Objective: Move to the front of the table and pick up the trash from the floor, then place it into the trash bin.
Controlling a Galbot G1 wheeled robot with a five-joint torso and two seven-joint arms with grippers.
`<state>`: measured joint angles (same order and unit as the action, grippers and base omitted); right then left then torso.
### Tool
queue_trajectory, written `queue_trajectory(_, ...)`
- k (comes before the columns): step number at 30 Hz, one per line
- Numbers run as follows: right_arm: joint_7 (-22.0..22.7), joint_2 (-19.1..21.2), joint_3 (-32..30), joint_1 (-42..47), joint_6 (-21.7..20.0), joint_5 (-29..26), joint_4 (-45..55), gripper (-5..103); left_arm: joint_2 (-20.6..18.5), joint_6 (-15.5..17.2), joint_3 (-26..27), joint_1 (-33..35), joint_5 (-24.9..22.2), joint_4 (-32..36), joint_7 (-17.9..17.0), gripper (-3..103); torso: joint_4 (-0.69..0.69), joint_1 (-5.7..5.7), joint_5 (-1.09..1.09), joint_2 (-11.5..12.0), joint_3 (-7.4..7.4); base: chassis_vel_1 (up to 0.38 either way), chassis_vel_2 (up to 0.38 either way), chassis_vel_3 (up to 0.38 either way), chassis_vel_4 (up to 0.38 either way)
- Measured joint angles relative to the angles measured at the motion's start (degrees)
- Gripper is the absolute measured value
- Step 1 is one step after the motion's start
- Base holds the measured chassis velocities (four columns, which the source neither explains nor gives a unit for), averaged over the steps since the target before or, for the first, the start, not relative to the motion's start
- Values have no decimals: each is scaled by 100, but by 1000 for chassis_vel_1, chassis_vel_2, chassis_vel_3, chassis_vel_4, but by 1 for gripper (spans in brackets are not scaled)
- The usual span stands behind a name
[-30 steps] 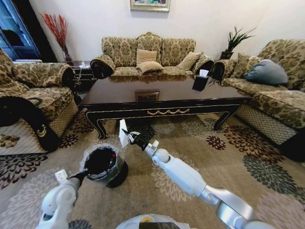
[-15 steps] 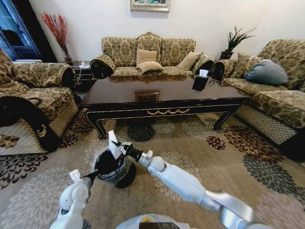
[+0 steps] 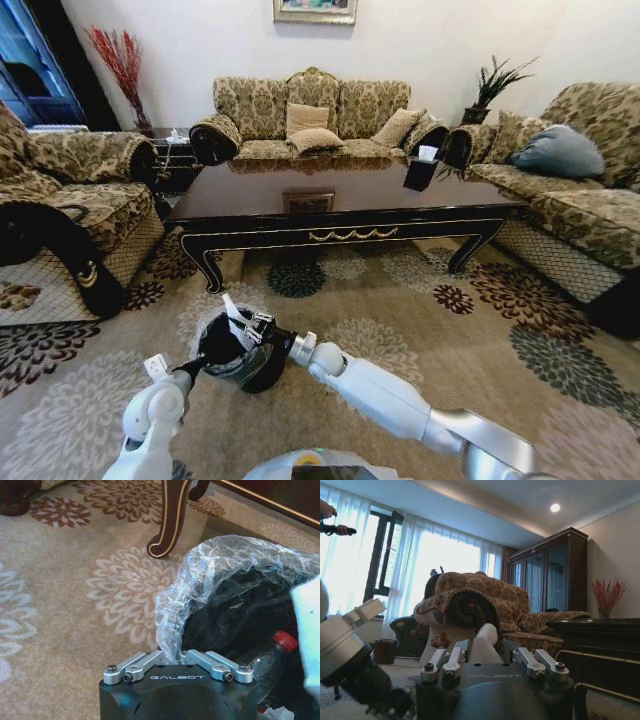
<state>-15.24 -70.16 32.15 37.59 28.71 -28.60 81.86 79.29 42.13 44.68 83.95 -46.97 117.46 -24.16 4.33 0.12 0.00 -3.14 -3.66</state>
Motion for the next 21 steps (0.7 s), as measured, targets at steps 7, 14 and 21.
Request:
queue_trajectory(7,21,86,-20,206,48,139,38,59,-14,0,45,40,-13,61,6,2,0,0,0,0,0,0,0,0,0)
queue_trajectory(14,126,84,-45,249,57,232,40,86,-8,0,54,65,-13,104,8,2,0,0,0,0,0,0,0,0,0)
queue_trajectory(21,183,46,-58,199,67,246,17,100,0,0,59,80,0,108,8,2,0,0,0,0,0,0,0,0,0)
